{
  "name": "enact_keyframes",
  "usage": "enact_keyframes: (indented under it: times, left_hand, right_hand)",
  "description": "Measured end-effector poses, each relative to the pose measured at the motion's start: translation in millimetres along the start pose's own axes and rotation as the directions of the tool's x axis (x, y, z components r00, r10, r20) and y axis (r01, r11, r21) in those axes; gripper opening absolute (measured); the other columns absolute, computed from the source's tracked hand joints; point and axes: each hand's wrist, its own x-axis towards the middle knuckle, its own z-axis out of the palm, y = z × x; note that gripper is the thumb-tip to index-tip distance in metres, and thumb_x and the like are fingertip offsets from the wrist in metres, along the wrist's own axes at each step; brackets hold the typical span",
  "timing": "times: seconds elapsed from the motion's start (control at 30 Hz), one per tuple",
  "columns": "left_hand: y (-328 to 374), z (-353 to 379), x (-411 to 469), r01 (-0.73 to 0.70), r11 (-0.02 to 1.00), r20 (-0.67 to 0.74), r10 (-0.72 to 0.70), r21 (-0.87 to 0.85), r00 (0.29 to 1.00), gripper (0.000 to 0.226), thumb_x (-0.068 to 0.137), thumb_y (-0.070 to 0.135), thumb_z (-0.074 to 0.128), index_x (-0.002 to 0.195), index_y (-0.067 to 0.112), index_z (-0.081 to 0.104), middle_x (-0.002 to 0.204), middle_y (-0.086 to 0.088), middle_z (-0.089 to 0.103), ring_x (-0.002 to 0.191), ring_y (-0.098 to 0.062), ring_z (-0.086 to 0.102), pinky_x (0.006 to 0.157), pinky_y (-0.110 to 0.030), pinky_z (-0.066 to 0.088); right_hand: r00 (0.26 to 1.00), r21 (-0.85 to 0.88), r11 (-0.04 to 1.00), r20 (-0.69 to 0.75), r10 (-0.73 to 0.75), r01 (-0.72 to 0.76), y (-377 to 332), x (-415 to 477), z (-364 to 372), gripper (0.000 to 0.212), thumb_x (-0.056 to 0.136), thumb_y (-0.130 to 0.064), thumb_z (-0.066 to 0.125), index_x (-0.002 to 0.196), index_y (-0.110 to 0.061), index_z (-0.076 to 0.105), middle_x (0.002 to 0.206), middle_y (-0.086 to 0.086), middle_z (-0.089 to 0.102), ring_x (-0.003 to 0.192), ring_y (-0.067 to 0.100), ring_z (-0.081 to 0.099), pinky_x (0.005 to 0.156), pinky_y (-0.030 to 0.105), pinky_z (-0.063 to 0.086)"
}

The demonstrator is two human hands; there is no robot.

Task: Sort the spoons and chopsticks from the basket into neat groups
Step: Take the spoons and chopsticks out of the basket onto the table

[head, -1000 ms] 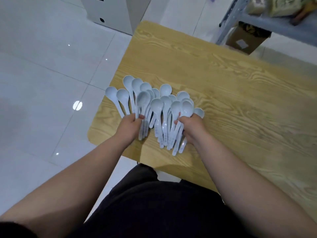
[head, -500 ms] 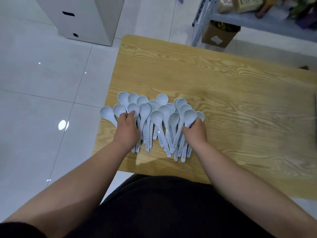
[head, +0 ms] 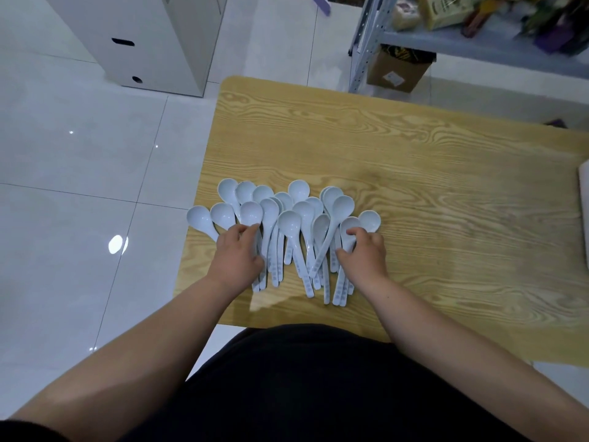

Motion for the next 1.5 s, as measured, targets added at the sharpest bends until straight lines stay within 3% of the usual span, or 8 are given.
enact_keyframes:
  times: [0.13,0.27,0.47,0.6,0.8,1.07,1.33,1.5]
  left_hand:
    - [-7,1,-2,0.039,0.991,-0.030,-0.036,0.124,0.999,0.068,0.080,0.023,0.068,0.145,0.018,0.051,0.142,-0.015,0.049,0.134,-0.038,0.041,0.114,-0.046,0.030]
    - [-11,5,-6,0.125,0.983,0.121,-0.109,-0.137,0.987,0.074,0.086,0.024,0.065,0.154,0.018,0.037,0.150,-0.012,0.035,0.141,-0.032,0.032,0.116,-0.044,0.032]
    - [-13,7,-13,0.024,0.999,0.070,-0.021,-0.042,0.997,0.072,0.087,0.029,0.068,0.152,0.015,0.041,0.146,-0.013,0.042,0.140,-0.033,0.031,0.118,-0.044,0.025]
    - [-13,4,-18,0.029,0.996,0.097,-0.021,-0.083,0.995,0.070,0.089,0.026,0.067,0.152,0.013,0.041,0.148,-0.014,0.040,0.138,-0.030,0.037,0.116,-0.043,0.034]
    - [3,-6,-24,-0.012,0.994,0.054,0.018,-0.108,0.998,0.069,0.093,0.024,0.062,0.156,0.018,0.035,0.159,-0.005,0.036,0.147,-0.021,0.031,0.115,-0.037,0.033]
    - [109,-25,-72,-0.161,0.887,0.178,0.259,-0.434,0.949,0.031,0.090,0.020,0.063,0.115,0.039,0.063,0.106,0.019,0.065,0.105,0.002,0.061,0.095,-0.026,0.053]
    - [235,-7,-122,-0.317,0.808,0.301,0.503,-0.497,0.810,0.030,0.086,0.038,0.059,0.115,0.043,0.062,0.109,0.021,0.065,0.112,-0.004,0.061,0.093,-0.023,0.051]
    - [319,45,-139,-0.311,0.828,0.313,0.484,-0.467,0.817,0.029,0.090,0.014,0.068,0.110,0.034,0.065,0.103,0.017,0.065,0.106,-0.009,0.063,0.091,-0.028,0.053]
  right_hand:
    - [1.000,-0.051,0.999,0.002,-0.017,0.017,3,0,-2,0.048,0.092,-0.029,0.064,0.137,-0.026,0.050,0.141,-0.001,0.037,0.133,0.025,0.033,0.104,0.036,0.040]
    - [0.997,-0.007,0.999,0.074,-0.032,0.033,11,-3,-4,0.052,0.090,-0.027,0.065,0.139,-0.023,0.048,0.146,-0.002,0.029,0.128,0.023,0.043,0.105,0.041,0.046]
    - [0.987,-0.017,0.995,0.133,-0.092,0.095,17,-7,-5,0.060,0.090,-0.028,0.064,0.146,-0.025,0.042,0.155,-0.002,0.021,0.134,0.021,0.040,0.105,0.037,0.045]
    - [0.976,-0.065,0.989,0.181,-0.122,0.136,21,-10,-8,0.064,0.091,-0.028,0.061,0.151,-0.025,0.037,0.161,-0.002,0.015,0.142,0.022,0.033,0.103,0.032,0.040]
    - [0.960,-0.100,0.974,0.213,-0.181,0.205,27,-22,-28,0.064,0.094,-0.031,0.057,0.153,-0.024,0.035,0.159,0.001,0.032,0.145,0.019,0.031,0.111,0.036,0.034]
    - [0.949,0.246,0.943,0.163,-0.269,0.225,51,-103,-101,0.024,0.094,-0.024,0.065,0.099,-0.047,0.067,0.100,-0.024,0.072,0.097,-0.008,0.065,0.087,0.017,0.049]
    - [0.942,0.416,0.872,0.089,-0.323,0.259,145,-176,-172,0.024,0.092,-0.020,0.068,0.103,-0.041,0.071,0.106,-0.024,0.070,0.101,-0.003,0.066,0.081,0.009,0.048]
    - [0.930,0.372,0.885,0.123,-0.345,0.279,232,-180,-217,0.020,0.091,-0.030,0.068,0.105,-0.044,0.068,0.108,-0.031,0.065,0.106,-0.006,0.062,0.087,0.009,0.046]
